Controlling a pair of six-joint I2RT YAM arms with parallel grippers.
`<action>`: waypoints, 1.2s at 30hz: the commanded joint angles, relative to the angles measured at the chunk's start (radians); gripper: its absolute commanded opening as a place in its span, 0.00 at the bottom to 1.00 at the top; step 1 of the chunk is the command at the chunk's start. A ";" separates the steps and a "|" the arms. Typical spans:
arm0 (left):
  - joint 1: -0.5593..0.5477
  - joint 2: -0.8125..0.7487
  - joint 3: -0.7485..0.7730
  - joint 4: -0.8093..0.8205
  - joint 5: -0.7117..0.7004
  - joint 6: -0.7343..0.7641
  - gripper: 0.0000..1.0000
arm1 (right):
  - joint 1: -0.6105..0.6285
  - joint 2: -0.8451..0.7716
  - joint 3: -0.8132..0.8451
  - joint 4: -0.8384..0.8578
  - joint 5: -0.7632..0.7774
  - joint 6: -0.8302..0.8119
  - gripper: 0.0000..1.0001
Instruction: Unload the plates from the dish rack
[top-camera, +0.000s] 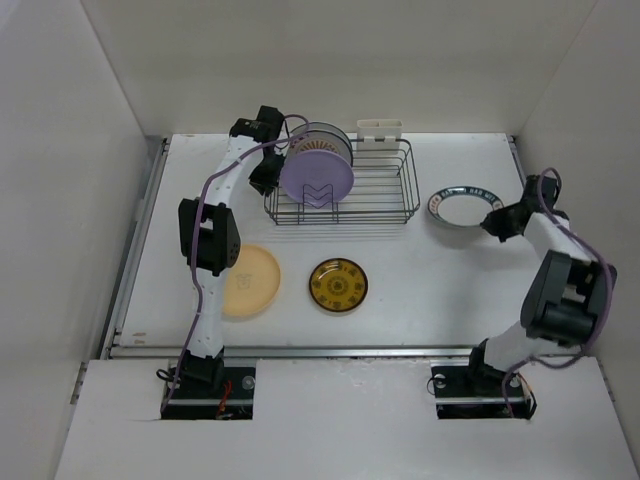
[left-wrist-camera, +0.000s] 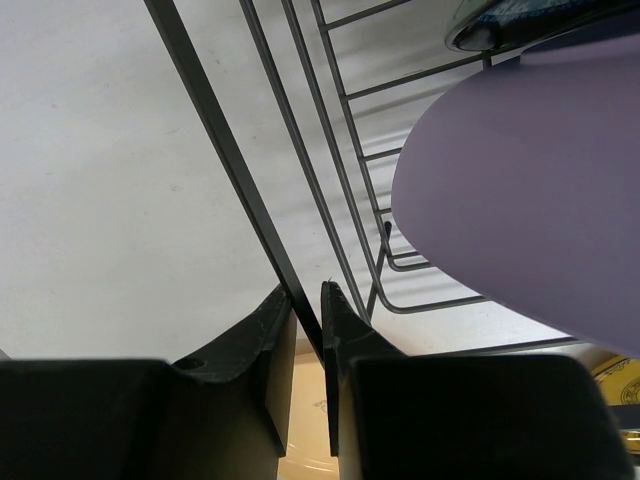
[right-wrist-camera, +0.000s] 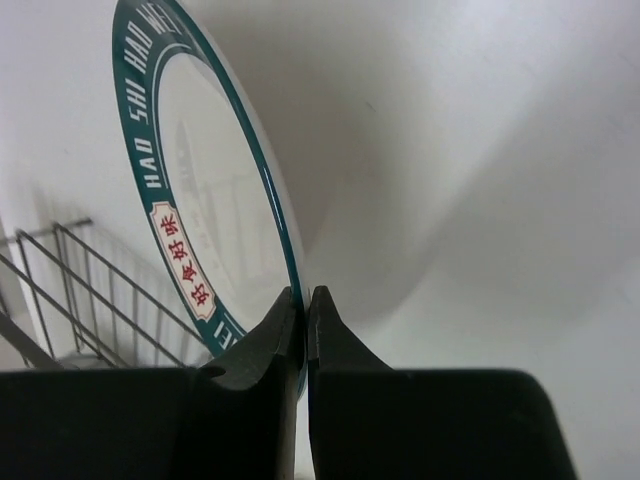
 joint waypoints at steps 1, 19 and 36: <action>-0.009 -0.033 0.029 0.036 0.045 0.017 0.00 | -0.005 -0.223 -0.118 -0.138 0.036 -0.002 0.00; -0.093 -0.127 -0.037 0.097 -0.088 0.037 0.20 | 0.026 -0.745 -0.636 -0.337 -0.008 0.130 0.32; -0.193 -0.240 -0.080 0.160 -0.185 0.342 0.52 | 0.057 -0.860 -0.535 -0.423 -0.002 0.035 0.62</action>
